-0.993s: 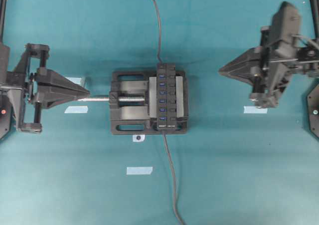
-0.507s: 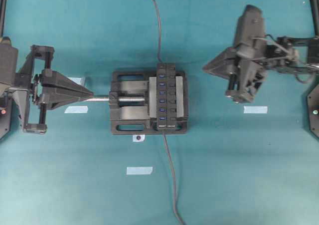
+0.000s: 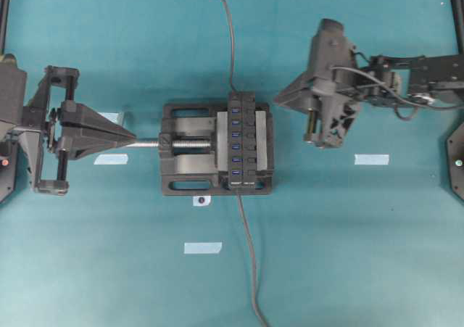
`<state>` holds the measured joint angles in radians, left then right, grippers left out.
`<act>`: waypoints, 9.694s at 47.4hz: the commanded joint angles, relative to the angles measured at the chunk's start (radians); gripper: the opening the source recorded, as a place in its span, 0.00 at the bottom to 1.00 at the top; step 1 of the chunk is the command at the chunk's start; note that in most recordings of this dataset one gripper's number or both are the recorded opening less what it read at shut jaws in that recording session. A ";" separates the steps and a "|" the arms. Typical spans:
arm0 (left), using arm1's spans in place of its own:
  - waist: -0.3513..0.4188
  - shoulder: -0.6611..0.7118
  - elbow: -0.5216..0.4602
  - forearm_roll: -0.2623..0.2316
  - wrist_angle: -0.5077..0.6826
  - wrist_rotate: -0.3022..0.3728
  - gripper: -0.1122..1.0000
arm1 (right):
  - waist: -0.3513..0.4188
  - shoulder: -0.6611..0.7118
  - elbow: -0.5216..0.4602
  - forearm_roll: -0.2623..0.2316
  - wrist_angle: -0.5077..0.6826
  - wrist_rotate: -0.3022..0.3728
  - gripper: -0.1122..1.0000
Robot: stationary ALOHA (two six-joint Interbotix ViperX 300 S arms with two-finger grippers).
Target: Insert the USB into the front port of the fixed hub.
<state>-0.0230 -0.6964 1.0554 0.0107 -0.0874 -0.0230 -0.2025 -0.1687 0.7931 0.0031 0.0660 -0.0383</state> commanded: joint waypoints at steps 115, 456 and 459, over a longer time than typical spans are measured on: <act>-0.002 -0.009 0.029 0.002 -0.060 -0.026 0.10 | -0.023 0.250 -0.221 -0.002 -0.071 -0.060 0.81; -0.002 -0.017 0.044 0.002 -0.060 -0.057 0.10 | 0.230 0.202 -0.216 0.015 0.072 0.178 0.15; -0.002 -0.017 0.044 0.002 -0.060 -0.057 0.10 | 0.230 0.204 -0.215 0.015 0.072 0.178 0.15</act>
<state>-0.0215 -0.7133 1.1121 0.0107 -0.1365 -0.0782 0.0291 0.0491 0.5844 0.0199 0.1427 0.1319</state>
